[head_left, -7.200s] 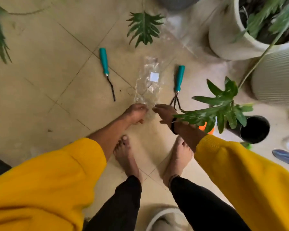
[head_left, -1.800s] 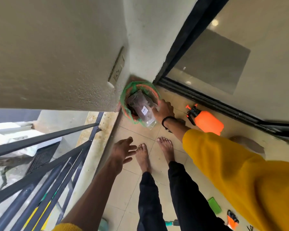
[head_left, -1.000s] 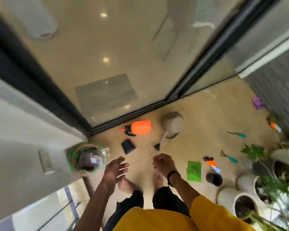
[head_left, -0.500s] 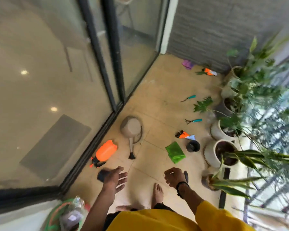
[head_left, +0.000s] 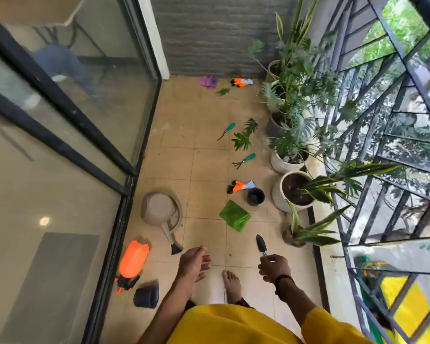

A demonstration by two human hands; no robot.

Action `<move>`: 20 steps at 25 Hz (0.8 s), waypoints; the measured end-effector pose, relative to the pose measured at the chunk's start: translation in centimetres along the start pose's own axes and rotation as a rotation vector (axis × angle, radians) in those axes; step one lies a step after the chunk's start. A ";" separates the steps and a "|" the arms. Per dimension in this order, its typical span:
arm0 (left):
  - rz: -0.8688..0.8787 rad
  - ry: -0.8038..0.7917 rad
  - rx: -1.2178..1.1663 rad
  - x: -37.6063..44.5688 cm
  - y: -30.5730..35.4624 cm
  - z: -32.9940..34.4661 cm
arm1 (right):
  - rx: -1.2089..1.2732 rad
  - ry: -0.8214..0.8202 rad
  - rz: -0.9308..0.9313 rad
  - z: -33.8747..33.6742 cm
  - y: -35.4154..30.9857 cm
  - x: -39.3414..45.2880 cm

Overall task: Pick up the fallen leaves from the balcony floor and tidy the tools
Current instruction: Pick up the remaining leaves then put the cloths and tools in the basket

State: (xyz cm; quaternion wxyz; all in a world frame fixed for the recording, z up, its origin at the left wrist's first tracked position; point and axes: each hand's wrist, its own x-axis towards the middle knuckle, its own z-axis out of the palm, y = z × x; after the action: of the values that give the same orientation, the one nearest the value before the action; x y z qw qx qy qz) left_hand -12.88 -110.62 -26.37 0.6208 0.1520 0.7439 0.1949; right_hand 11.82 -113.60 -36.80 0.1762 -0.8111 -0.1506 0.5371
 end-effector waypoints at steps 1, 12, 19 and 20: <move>-0.002 -0.009 0.009 0.2 0.3 0.4 | 0.001 0.004 0.005 0.0 0.0 -0.2; 0.002 -0.166 0.198 6.4 2.7 -3.4 | 0.106 0.113 0.059 5.4 -2.1 -3.0; -0.011 -0.156 0.251 12.1 4.2 -5.6 | 0.021 0.081 -0.022 8.7 -7.6 -3.5; -0.015 -0.149 0.268 12.8 4.6 -5.0 | 0.036 0.083 -0.023 8.8 -8.1 -3.0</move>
State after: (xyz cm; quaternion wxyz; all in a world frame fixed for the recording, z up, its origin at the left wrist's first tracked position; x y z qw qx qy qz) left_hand -20.19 -101.07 -34.48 0.6501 0.2421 0.7161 0.0774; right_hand 2.08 -106.57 -33.87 0.2030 -0.8276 -0.1428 0.5035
